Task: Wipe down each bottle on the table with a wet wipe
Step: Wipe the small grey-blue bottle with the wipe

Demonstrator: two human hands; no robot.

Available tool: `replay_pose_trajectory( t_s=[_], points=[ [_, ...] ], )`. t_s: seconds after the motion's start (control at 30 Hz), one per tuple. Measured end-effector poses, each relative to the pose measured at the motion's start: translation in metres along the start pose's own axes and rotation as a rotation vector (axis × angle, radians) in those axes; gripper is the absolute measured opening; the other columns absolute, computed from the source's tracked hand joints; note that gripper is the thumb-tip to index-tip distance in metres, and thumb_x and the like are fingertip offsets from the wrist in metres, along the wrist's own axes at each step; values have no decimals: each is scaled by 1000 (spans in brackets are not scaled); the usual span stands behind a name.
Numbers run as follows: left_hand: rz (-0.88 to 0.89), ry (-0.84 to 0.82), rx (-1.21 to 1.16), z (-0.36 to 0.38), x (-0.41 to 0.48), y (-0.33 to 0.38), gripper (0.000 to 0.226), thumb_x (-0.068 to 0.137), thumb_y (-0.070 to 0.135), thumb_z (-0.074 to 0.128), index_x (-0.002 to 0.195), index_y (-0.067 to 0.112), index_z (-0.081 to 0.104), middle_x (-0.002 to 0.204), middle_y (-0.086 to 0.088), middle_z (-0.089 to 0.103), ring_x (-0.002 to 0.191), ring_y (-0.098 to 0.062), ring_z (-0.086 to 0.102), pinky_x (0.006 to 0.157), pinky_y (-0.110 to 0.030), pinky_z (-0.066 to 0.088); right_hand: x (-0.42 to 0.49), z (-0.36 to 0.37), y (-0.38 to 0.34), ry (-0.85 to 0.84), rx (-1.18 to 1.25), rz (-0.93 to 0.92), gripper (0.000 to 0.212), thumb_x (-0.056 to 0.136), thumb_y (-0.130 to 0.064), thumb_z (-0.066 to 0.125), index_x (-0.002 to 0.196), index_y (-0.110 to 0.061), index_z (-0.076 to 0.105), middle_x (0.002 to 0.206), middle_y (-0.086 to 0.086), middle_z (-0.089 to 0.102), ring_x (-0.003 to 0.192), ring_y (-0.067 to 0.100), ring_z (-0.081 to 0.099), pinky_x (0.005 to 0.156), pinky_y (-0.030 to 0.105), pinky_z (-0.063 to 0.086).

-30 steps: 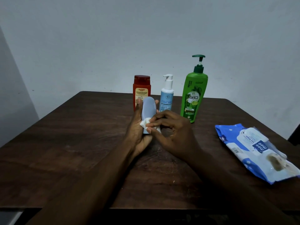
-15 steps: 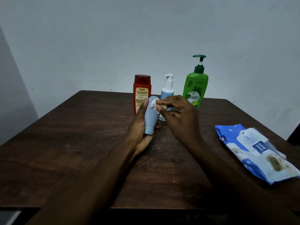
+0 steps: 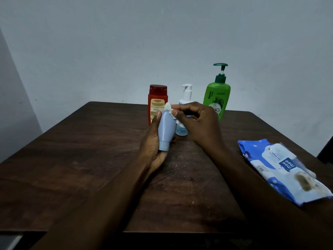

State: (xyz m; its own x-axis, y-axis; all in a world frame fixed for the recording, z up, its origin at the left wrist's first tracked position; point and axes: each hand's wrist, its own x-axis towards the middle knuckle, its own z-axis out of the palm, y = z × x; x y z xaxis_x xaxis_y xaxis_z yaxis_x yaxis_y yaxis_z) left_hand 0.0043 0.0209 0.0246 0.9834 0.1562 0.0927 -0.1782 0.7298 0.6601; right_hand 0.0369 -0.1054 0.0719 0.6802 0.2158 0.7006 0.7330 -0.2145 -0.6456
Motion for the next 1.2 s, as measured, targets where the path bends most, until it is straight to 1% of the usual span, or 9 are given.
replay_pose_trajectory(
  t_s=[0.1,0.23,0.43,0.6,0.73,0.83,0.87,0.97,1.2],
  points=[
    [10,-18,-26,0,-1,2,35,99,40,51,120,15,61,82,-5,74,65,-11,69,55,-26,57,-14,4,2,22,92,45,18,85,-19,78,103,-19,77,99,-15,74,94,0,69,83,19,55],
    [0,-38,-107,-1,-2,4,44,87,39,59,117,7,60,89,-13,75,77,-19,74,64,-32,62,-32,8,7,22,204,146,23,85,-19,79,107,-15,77,106,-7,76,101,6,70,91,33,58],
    [-61,64,-83,-6,0,4,43,97,43,55,114,4,60,74,-12,71,65,-18,71,56,-31,59,-55,13,4,-16,253,200,22,80,-13,82,101,-12,78,100,-6,76,94,5,72,84,24,58],
    [-108,148,-106,-10,6,1,51,89,49,62,108,2,62,86,-15,60,76,-23,60,75,-38,54,-62,13,-1,-64,115,139,19,79,-16,82,98,-17,79,95,-8,76,90,3,71,83,26,59],
    [-88,198,-150,-14,7,1,63,82,51,71,122,3,63,101,-18,64,91,-28,65,100,-52,51,-68,14,-3,-89,-7,72,16,80,-20,82,96,-21,80,89,-14,73,86,-3,68,76,11,51],
    [-98,232,-143,-14,8,1,72,81,53,72,133,5,60,121,-16,64,107,-28,62,104,-52,49,-70,12,-4,-106,-77,8,16,80,-20,82,96,-21,81,90,-12,73,87,-1,67,76,12,51],
    [-108,228,-128,-12,6,2,67,87,54,67,131,4,60,115,-16,68,101,-26,65,101,-50,52,-70,11,-4,-103,-88,-8,16,80,-20,82,96,-20,81,90,-11,74,87,-1,67,76,13,52],
    [-138,156,-57,-8,4,1,53,99,51,49,108,0,62,71,-13,72,62,-21,71,68,-37,60,-67,8,-7,-39,-75,-33,15,79,-18,83,94,-16,80,90,-9,74,85,0,68,75,12,52],
    [-18,47,130,-7,6,2,39,104,41,41,112,7,58,68,-5,73,62,-14,72,59,-30,60,-61,11,-7,68,-52,-19,13,81,-18,82,94,-14,78,91,-8,72,86,2,68,75,16,55]
  ],
)
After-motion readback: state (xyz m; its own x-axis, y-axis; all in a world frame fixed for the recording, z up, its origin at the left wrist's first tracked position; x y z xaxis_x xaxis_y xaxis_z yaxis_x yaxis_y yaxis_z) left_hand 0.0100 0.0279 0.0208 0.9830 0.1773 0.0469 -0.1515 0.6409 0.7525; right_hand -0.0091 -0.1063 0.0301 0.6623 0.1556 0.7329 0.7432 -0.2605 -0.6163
